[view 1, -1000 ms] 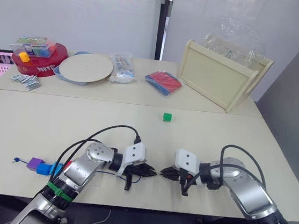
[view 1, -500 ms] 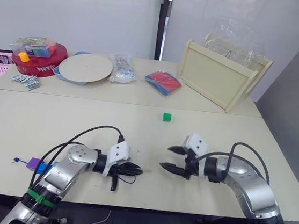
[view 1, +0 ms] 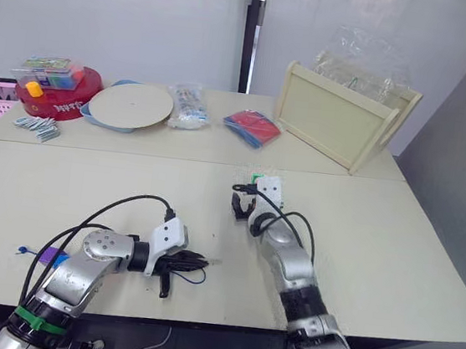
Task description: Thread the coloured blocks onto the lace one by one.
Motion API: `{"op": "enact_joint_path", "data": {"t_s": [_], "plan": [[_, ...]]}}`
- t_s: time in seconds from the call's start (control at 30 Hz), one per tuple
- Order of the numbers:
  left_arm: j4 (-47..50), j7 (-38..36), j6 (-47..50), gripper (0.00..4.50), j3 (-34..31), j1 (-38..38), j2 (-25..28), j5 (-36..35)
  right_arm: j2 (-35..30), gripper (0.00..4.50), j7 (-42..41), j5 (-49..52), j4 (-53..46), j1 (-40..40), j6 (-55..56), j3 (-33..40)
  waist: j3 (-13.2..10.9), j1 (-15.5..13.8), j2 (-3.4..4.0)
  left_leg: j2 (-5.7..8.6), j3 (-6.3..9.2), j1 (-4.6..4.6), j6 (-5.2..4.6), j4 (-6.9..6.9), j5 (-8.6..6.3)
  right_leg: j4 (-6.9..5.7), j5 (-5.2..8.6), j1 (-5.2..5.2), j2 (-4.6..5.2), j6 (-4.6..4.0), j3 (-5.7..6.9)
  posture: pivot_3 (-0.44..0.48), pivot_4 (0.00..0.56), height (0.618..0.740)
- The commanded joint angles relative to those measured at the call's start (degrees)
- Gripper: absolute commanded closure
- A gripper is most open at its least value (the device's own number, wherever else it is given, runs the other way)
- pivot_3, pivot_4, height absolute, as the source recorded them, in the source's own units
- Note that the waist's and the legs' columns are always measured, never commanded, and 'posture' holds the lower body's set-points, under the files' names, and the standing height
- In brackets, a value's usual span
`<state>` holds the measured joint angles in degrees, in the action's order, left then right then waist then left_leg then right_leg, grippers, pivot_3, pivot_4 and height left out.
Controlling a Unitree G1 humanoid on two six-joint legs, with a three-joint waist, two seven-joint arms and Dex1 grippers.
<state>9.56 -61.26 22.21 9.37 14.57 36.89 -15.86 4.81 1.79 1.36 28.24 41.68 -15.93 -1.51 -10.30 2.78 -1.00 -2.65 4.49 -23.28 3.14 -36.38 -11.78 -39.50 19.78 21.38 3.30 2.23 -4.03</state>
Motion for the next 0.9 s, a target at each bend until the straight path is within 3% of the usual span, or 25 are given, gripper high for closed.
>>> {"op": "enact_joint_path", "data": {"t_s": [0.03,0.23,0.4,0.53,0.63,0.73,0.9], "plan": [[2.09,0.55,-0.21,4.50,-1.54,-0.65,0.95,-0.63,1.01,0.06,5.31,-0.51,13.22,8.38,9.20,2.70,0.00,0.16,0.00,0.00,0.00,0.02,0.01,0.01,0.00,-0.03,0.00,0.01,0.00,0.00,0.00,0.000,0.150,0.740],[2.79,1.02,0.32,4.50,-1.91,-0.84,1.26,-0.92,2.02,0.06,9.16,0.55,31.06,19.16,18.75,6.24,0.00,1.35,0.00,0.00,-0.01,0.05,0.06,0.20,0.03,-0.27,-0.01,0.17,0.00,-0.01,-0.01,0.000,0.150,0.740],[3.56,1.51,0.63,4.50,-2.19,-1.45,1.42,-1.10,2.87,0.06,8.13,0.07,37.43,22.28,21.80,6.49,0.00,1.68,0.00,-0.02,-0.04,0.01,0.17,0.35,0.11,-0.49,-0.01,0.43,0.00,-0.02,-0.03,0.000,0.150,0.740],[3.70,1.71,0.72,4.50,-2.28,-1.50,1.40,-1.06,2.30,1.16,5.12,-0.29,39.90,22.30,22.06,6.29,0.00,2.06,0.01,-0.01,-0.05,-0.03,0.30,0.40,0.19,-0.58,-0.01,0.52,0.00,-0.02,-0.04,0.000,0.150,0.740],[3.70,1.86,0.69,4.50,-2.26,-1.51,1.33,-1.05,1.18,2.41,3.05,-0.12,40.92,21.84,22.57,6.65,0.00,2.28,0.01,-0.01,-0.05,-0.06,0.33,0.41,0.21,-0.57,-0.01,0.57,0.00,-0.02,-0.05,0.000,0.150,0.740],[3.63,1.96,0.80,4.50,-2.19,-1.36,1.13,-1.17,0.06,3.34,1.53,0.05,41.25,21.41,23.46,7.04,0.00,2.55,0.01,-0.02,-0.05,-0.05,0.33,0.44,0.21,-0.58,-0.01,0.59,0.00,-0.02,-0.05,0.000,0.150,0.740],[3.71,1.92,0.91,4.50,-2.03,-1.32,1.09,-1.25,-0.30,3.35,-0.14,0.24,40.97,21.02,25.07,7.35,0.00,2.78,0.01,-0.02,-0.05,-0.05,0.33,0.44,0.21,-0.58,-0.01,0.60,-0.01,-0.02,-0.05,0.000,0.150,0.740]]}}
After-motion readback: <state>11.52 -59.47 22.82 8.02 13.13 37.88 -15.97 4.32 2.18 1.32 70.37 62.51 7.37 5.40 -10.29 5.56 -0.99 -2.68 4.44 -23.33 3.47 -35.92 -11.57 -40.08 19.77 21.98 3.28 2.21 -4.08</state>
